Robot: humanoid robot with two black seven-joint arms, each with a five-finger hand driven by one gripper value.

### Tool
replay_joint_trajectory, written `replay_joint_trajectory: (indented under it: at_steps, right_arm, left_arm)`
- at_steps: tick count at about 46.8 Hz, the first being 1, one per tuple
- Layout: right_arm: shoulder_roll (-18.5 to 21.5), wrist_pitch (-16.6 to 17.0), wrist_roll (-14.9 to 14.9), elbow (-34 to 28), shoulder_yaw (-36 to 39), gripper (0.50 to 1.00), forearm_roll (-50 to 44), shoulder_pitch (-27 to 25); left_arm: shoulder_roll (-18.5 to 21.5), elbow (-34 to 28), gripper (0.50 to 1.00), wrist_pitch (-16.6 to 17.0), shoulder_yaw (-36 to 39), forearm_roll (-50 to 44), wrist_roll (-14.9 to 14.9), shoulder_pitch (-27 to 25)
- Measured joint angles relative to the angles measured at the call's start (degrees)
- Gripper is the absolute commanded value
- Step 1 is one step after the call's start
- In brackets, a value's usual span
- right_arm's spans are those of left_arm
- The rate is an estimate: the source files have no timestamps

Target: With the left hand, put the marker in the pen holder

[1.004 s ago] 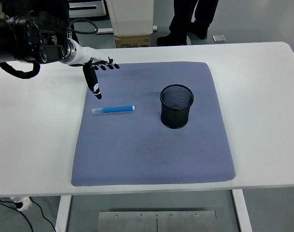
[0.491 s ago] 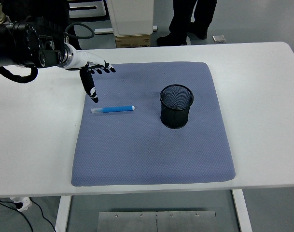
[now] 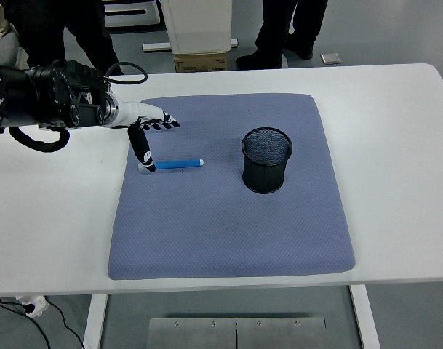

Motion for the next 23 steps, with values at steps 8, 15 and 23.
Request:
replay_joint_trajectory:
  at_steps: [8,15,23]
  right_arm:
    - [0.0,-0.02,0.0,-0.03,0.01,1.0,0.0,0.0]
    - [0.0,-0.03,0.0,-0.01,0.02,1.0,0.0,0.0]
    - [0.0,-0.02,0.0,-0.01,0.03,1.0,0.0,0.0]
  left_arm:
    - [0.0,0.0,1.0,0.39,0.05,-0.07,0.0,0.26]
    - [0.0,0.0,1.0,0.79,0.06,-0.08,0.0,0.58]
    - [0.0,0.0,1.0,0.79,0.0,-0.08,0.0,0.86]
